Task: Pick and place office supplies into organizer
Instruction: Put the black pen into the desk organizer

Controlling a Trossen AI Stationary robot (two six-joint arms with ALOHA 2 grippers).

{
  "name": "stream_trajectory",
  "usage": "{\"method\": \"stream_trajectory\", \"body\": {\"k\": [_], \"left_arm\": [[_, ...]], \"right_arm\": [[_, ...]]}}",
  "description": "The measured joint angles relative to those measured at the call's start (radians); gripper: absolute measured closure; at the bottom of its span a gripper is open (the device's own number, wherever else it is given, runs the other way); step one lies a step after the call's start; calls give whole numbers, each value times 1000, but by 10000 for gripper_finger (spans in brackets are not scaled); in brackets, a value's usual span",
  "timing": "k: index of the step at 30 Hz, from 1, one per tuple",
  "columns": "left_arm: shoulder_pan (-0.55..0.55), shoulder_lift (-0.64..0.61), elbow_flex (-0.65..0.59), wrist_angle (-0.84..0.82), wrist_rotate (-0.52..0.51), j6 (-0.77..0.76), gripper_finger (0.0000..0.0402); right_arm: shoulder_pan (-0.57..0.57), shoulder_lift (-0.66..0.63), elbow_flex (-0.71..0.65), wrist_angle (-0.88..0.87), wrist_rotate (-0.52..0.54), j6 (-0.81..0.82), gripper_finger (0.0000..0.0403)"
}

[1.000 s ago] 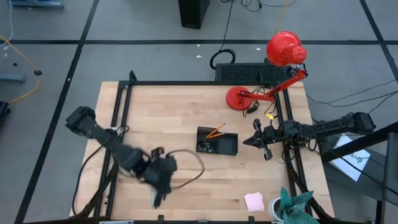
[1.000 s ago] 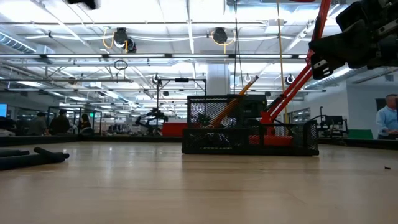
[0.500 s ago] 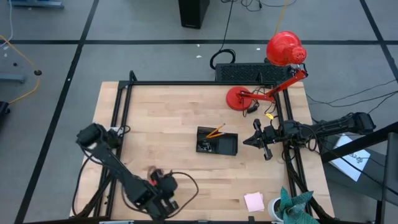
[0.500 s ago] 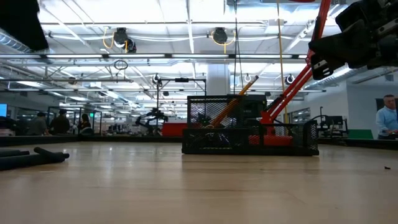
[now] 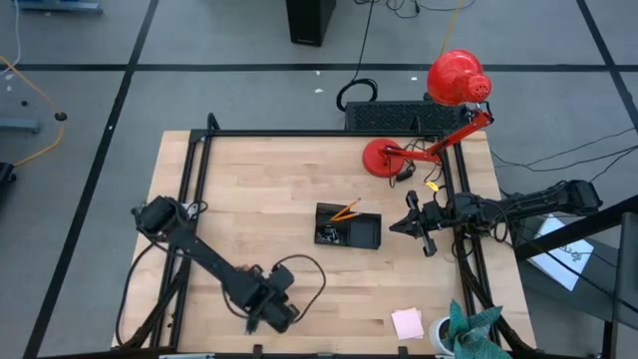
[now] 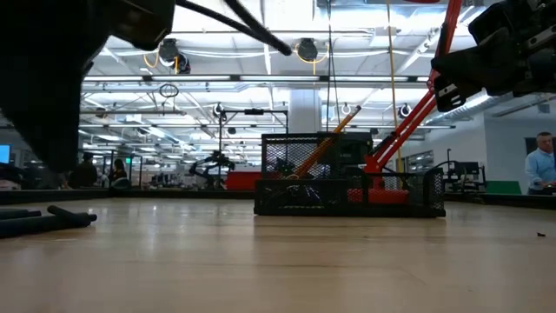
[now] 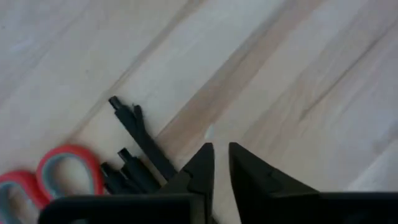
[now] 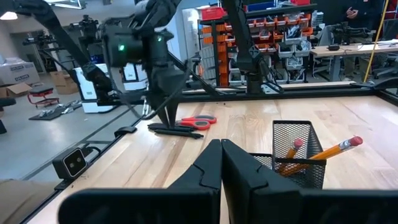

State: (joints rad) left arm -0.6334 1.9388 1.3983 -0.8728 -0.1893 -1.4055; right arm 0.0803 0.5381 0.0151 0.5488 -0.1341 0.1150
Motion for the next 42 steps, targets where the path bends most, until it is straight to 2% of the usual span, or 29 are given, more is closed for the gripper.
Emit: {"method": "stream_trajectory", "body": {"k": [7,13,24,29,42], "left_arm": [[96,-22,0,-81,121,-18,277],[159,-14,0,-129,198,11,247],[183,57,0,-125,215,116,243],[193,104,0,-129,233,126,243],[176,130,2,-94,255,122,243]], "right_arm": [[0,0,0,2,1,-3,403],[0,0,0,0,0,-6,403],[0,0,0,-9,-1,-5,403],[0,0,0,-9,-1,-3,403],[0,0,0,-8,-1,-3,403]]}}
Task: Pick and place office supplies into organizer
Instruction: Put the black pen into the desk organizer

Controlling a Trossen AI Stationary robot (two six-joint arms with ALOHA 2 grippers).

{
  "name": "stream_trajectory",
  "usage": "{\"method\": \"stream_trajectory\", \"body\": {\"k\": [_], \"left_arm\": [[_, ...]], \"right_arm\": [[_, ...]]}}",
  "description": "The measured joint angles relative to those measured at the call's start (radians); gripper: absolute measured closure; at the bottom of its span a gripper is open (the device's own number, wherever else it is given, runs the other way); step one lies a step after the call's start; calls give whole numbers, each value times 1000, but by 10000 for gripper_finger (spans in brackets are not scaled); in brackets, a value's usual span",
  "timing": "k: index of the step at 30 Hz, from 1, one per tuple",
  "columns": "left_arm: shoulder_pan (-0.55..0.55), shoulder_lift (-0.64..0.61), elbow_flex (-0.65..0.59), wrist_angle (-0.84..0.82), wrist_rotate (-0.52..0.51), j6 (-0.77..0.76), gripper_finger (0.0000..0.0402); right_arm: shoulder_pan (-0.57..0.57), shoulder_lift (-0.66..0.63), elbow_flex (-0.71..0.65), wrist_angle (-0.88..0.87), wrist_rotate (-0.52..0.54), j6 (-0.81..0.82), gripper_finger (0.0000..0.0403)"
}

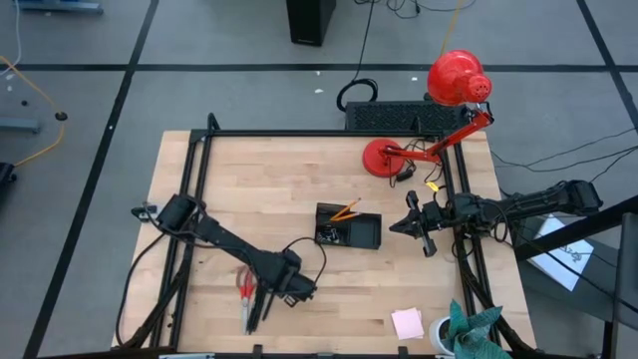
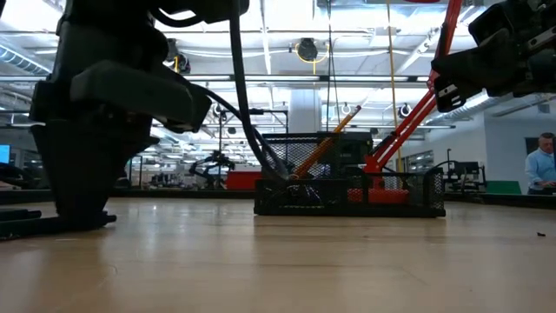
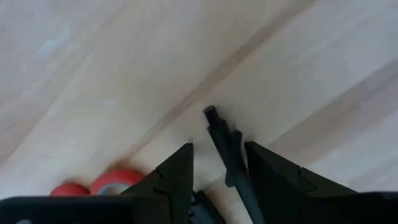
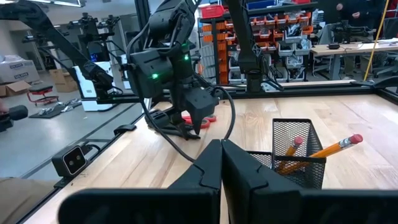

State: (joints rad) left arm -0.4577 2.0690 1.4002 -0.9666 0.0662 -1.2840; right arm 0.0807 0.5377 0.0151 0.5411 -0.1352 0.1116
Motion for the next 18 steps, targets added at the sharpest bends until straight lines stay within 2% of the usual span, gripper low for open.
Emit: {"method": "stream_trajectory", "body": {"k": [3,10,18], "left_arm": [[-6,26,1,29,1,22,253],[1,49,4,45,-5,31,321],[-14,31,0,80,-171,100,383]], "right_arm": [[0,0,0,0,0,0,403],[0,0,0,0,0,4,403],[0,0,0,7,-1,4,403]]}}
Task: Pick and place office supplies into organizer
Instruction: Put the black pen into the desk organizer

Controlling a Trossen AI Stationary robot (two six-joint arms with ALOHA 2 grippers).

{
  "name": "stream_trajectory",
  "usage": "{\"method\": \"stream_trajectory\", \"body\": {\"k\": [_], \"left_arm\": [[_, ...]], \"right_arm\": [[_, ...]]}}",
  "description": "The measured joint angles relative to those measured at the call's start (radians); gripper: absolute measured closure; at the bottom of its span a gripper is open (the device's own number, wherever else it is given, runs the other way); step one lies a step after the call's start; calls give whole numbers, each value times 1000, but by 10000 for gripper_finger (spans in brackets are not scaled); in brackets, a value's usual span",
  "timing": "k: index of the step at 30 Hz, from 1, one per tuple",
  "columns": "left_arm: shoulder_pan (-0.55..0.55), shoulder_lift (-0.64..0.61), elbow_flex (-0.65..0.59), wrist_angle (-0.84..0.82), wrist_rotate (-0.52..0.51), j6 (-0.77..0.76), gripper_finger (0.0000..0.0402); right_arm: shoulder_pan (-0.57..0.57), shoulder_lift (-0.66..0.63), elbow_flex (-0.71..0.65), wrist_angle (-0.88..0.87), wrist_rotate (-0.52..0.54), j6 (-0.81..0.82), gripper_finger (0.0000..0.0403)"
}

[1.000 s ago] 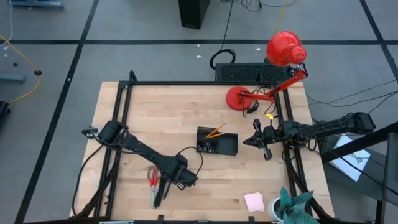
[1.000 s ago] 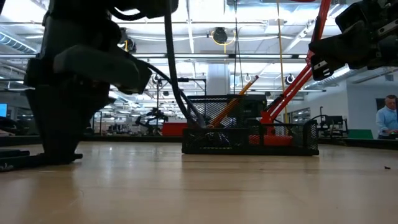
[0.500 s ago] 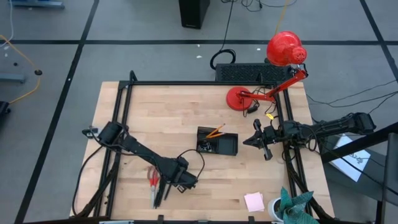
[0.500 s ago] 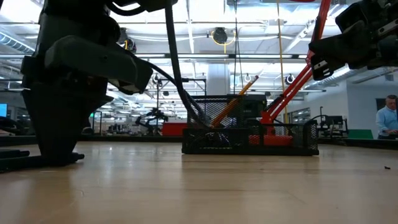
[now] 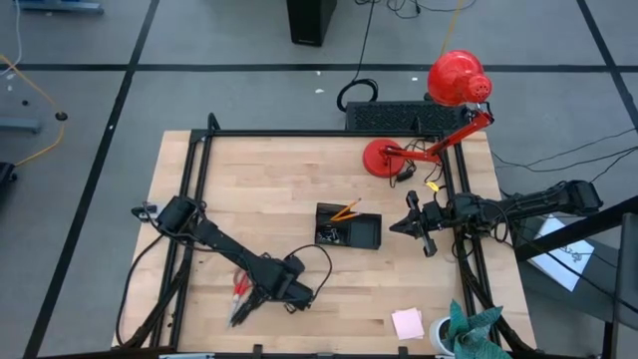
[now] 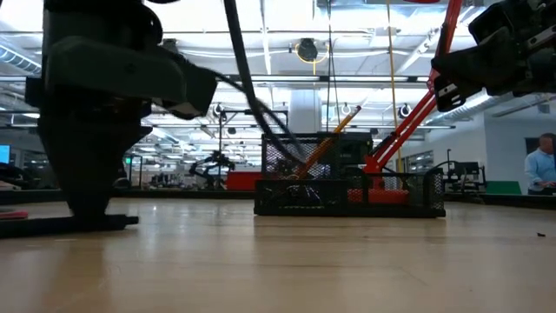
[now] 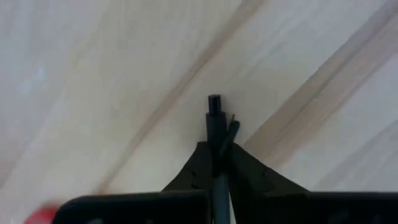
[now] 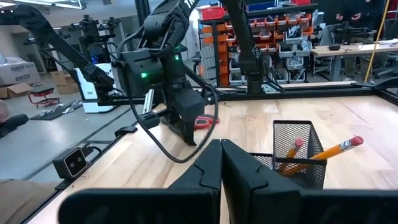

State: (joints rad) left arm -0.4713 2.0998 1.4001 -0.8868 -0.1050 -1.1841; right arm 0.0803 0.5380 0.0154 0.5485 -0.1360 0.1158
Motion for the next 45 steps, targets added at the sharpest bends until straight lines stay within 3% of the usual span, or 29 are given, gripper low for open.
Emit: {"method": "stream_trajectory", "body": {"k": [5,10,16,21,24,29,33,41,45], "left_arm": [[-2,-30,-3,116,-224,103,373],[-2,-98,-4,230,-368,274,373],[7,-219,-3,224,-452,384,392],[-33,-358,-3,227,-520,478,373],[-72,-423,-2,274,-590,625,371],[-79,-473,-1,403,-597,972,384],[-12,-518,-1,522,-528,1177,378],[166,-524,-77,858,-54,1531,387],[263,-525,-189,1067,73,1593,381]], "right_arm": [[0,0,0,0,0,0,403],[0,0,0,0,-6,0,403],[0,0,0,0,-7,0,403],[0,0,0,0,-27,0,403],[0,0,0,0,-26,2,403],[0,0,0,-2,-26,9,403],[0,0,0,20,-26,4,403],[0,0,0,8,-24,1,403],[0,0,0,48,-23,-29,403]]}}
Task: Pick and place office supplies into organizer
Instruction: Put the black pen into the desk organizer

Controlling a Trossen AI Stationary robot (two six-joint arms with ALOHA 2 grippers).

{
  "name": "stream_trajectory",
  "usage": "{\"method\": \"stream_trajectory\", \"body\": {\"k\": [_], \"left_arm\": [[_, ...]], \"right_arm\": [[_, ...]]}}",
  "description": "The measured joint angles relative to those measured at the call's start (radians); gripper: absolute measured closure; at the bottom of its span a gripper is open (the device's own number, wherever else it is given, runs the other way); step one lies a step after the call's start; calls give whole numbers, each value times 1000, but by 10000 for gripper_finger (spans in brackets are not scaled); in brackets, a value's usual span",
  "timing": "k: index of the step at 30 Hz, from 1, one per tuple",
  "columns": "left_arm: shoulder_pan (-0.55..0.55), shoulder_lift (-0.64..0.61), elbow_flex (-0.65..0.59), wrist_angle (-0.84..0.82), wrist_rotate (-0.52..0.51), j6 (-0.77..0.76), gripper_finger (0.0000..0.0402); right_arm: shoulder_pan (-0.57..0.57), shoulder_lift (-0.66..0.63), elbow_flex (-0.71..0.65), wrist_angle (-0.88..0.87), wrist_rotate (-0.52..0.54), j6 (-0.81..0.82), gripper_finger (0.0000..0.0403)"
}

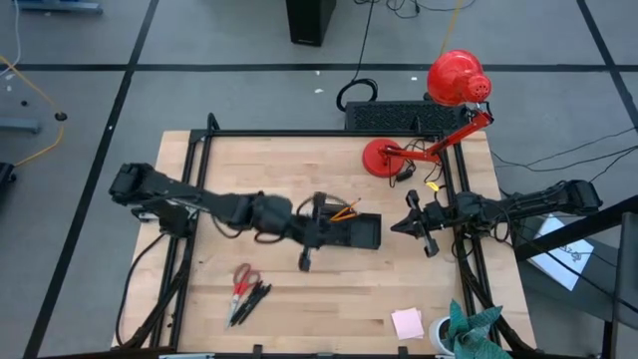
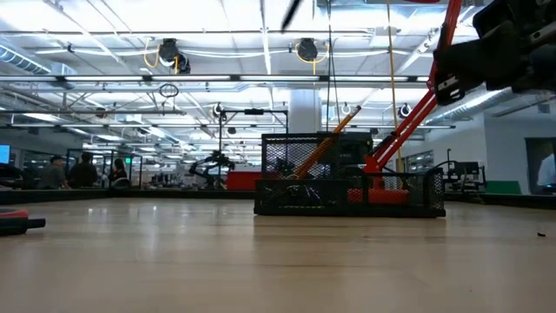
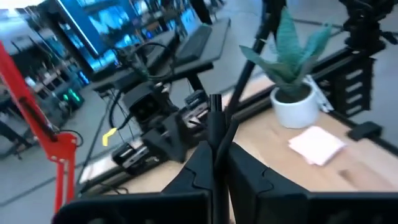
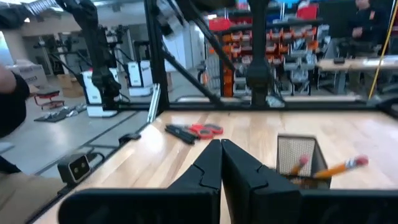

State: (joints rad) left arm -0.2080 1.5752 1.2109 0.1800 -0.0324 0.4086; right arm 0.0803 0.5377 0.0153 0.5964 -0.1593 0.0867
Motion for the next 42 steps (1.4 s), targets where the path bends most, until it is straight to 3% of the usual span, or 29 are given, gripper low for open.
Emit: {"method": "stream_trajectory", "body": {"k": [5,10,17,32,42], "left_arm": [[133,0,-139,213,141,-29,378],[249,0,-227,303,250,-140,386],[284,41,-272,357,330,-129,380],[339,253,-270,533,346,-189,383],[329,313,-269,513,219,-243,377]], "right_arm": [[0,0,0,42,-1,7,403],[0,0,0,15,-28,21,403],[0,0,0,0,-26,15,403],[0,1,0,-3,-21,23,403],[0,1,0,-2,-21,22,403]]}}
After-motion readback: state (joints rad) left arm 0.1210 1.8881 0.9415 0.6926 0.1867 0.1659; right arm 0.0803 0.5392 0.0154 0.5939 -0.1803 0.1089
